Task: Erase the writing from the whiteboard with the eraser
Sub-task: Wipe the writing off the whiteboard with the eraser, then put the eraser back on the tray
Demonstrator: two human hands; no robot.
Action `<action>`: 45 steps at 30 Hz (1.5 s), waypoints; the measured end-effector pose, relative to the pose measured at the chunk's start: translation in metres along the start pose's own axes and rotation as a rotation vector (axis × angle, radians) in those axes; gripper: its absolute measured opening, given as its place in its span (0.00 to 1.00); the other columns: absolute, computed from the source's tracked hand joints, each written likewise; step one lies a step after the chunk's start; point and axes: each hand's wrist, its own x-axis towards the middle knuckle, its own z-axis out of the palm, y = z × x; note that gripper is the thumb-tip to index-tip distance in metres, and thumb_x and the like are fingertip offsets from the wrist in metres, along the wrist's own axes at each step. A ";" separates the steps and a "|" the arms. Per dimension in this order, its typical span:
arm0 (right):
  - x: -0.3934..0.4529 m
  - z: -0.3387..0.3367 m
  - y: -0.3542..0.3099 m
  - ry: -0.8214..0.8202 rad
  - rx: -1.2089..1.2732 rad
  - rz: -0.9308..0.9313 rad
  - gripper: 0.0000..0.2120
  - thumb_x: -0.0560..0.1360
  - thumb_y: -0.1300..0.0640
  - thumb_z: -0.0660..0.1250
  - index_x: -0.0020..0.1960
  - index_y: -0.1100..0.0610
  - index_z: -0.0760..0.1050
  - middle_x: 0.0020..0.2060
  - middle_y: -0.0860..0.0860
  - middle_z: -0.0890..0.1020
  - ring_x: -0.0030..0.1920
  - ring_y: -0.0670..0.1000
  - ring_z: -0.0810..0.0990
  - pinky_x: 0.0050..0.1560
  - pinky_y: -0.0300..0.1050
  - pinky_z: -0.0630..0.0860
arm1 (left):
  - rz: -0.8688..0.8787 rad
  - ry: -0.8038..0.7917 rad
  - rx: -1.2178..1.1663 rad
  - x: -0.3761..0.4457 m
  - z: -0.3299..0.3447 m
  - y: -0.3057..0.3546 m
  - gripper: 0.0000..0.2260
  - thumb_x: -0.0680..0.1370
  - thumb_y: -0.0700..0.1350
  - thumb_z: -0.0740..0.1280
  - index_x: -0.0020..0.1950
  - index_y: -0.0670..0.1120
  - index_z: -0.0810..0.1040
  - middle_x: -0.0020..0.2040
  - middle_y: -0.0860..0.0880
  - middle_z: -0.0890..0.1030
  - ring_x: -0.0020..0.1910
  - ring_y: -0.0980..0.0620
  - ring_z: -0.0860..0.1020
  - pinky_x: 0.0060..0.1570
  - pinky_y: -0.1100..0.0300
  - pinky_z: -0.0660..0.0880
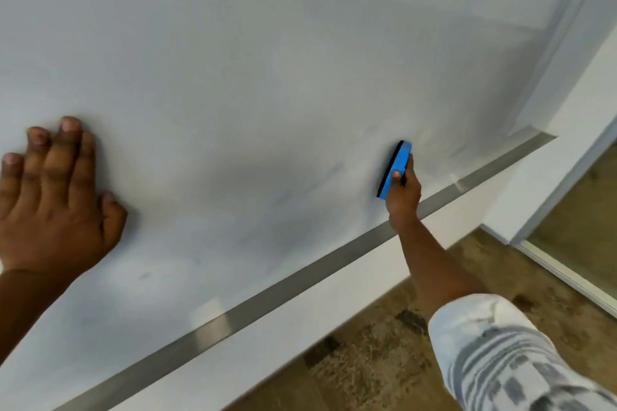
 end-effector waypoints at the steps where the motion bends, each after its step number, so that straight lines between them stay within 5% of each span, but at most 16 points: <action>1: -0.013 0.008 0.004 -0.013 -0.012 -0.057 0.25 0.85 0.62 0.60 0.80 0.61 0.59 0.72 0.58 0.74 0.66 0.54 0.76 0.71 0.47 0.71 | -0.014 -0.013 0.014 -0.002 0.007 -0.004 0.38 0.80 0.54 0.54 0.89 0.41 0.52 0.89 0.40 0.52 0.87 0.33 0.54 0.80 0.28 0.60; 5: -0.113 0.057 0.012 -0.044 -0.023 -0.322 0.26 0.82 0.54 0.58 0.76 0.67 0.66 0.74 0.61 0.71 0.74 0.60 0.72 0.74 0.58 0.71 | -0.101 -0.064 0.075 0.001 0.011 -0.006 0.42 0.78 0.61 0.52 0.89 0.45 0.51 0.89 0.42 0.51 0.88 0.37 0.50 0.83 0.33 0.54; 11: -0.261 0.137 0.019 -0.146 -0.040 -0.401 0.25 0.83 0.60 0.63 0.79 0.56 0.64 0.74 0.54 0.72 0.75 0.50 0.70 0.74 0.45 0.71 | 0.067 0.079 -0.061 0.002 -0.013 0.021 0.35 0.83 0.52 0.54 0.89 0.39 0.51 0.89 0.39 0.51 0.87 0.31 0.54 0.78 0.26 0.61; 15: -0.258 0.116 0.010 -0.344 -0.107 -0.639 0.26 0.81 0.65 0.66 0.77 0.56 0.66 0.69 0.58 0.76 0.70 0.55 0.74 0.72 0.42 0.71 | 0.133 0.213 0.039 0.014 -0.043 0.058 0.33 0.85 0.49 0.56 0.88 0.38 0.55 0.89 0.44 0.51 0.89 0.42 0.49 0.86 0.41 0.51; 20: -0.181 0.104 -0.033 0.048 -0.053 -0.410 0.23 0.84 0.63 0.63 0.77 0.62 0.66 0.68 0.62 0.75 0.67 0.60 0.77 0.66 0.56 0.78 | 0.153 0.115 0.072 0.012 -0.070 0.061 0.33 0.86 0.47 0.59 0.88 0.38 0.52 0.87 0.42 0.54 0.88 0.50 0.43 0.87 0.51 0.44; 24: -0.238 0.146 -0.038 0.104 -0.014 -0.379 0.23 0.84 0.61 0.62 0.78 0.61 0.65 0.69 0.61 0.74 0.67 0.60 0.77 0.63 0.58 0.80 | 0.157 0.095 0.096 0.005 -0.088 0.037 0.31 0.87 0.47 0.60 0.88 0.40 0.54 0.88 0.45 0.53 0.88 0.50 0.42 0.87 0.51 0.43; 29: -0.374 0.202 -0.021 -0.100 0.044 -0.344 0.24 0.82 0.64 0.66 0.77 0.61 0.67 0.72 0.61 0.72 0.72 0.59 0.73 0.68 0.55 0.77 | 0.182 0.083 0.159 -0.015 -0.108 -0.002 0.32 0.88 0.47 0.60 0.89 0.41 0.51 0.88 0.46 0.49 0.88 0.50 0.44 0.87 0.51 0.44; 33: -0.451 0.235 -0.004 -0.220 0.117 -0.375 0.23 0.83 0.58 0.62 0.78 0.56 0.68 0.73 0.55 0.70 0.75 0.52 0.70 0.70 0.40 0.73 | 0.274 0.116 0.257 -0.024 -0.106 -0.027 0.31 0.88 0.49 0.60 0.89 0.41 0.53 0.89 0.48 0.46 0.89 0.49 0.46 0.87 0.51 0.46; 38: -0.512 0.240 0.055 -0.724 -0.113 -0.614 0.33 0.80 0.66 0.67 0.80 0.45 0.63 0.74 0.52 0.71 0.75 0.54 0.69 0.69 0.54 0.76 | 0.323 0.177 0.314 -0.027 -0.098 -0.035 0.31 0.88 0.49 0.61 0.88 0.41 0.56 0.89 0.47 0.49 0.88 0.48 0.48 0.87 0.50 0.48; 40: -0.505 0.229 0.066 -0.679 -0.137 -0.714 0.35 0.78 0.67 0.71 0.79 0.47 0.64 0.71 0.55 0.74 0.74 0.55 0.70 0.68 0.53 0.77 | 0.332 0.170 0.314 -0.029 -0.098 -0.036 0.31 0.88 0.49 0.61 0.88 0.41 0.56 0.88 0.47 0.50 0.88 0.48 0.49 0.87 0.50 0.48; 45: -0.432 0.226 0.027 -0.288 0.001 -0.655 0.24 0.85 0.56 0.60 0.80 0.49 0.63 0.72 0.55 0.70 0.75 0.55 0.69 0.75 0.48 0.69 | 0.298 0.205 0.339 -0.030 -0.091 -0.029 0.31 0.87 0.49 0.60 0.88 0.42 0.56 0.87 0.46 0.55 0.88 0.48 0.50 0.87 0.51 0.49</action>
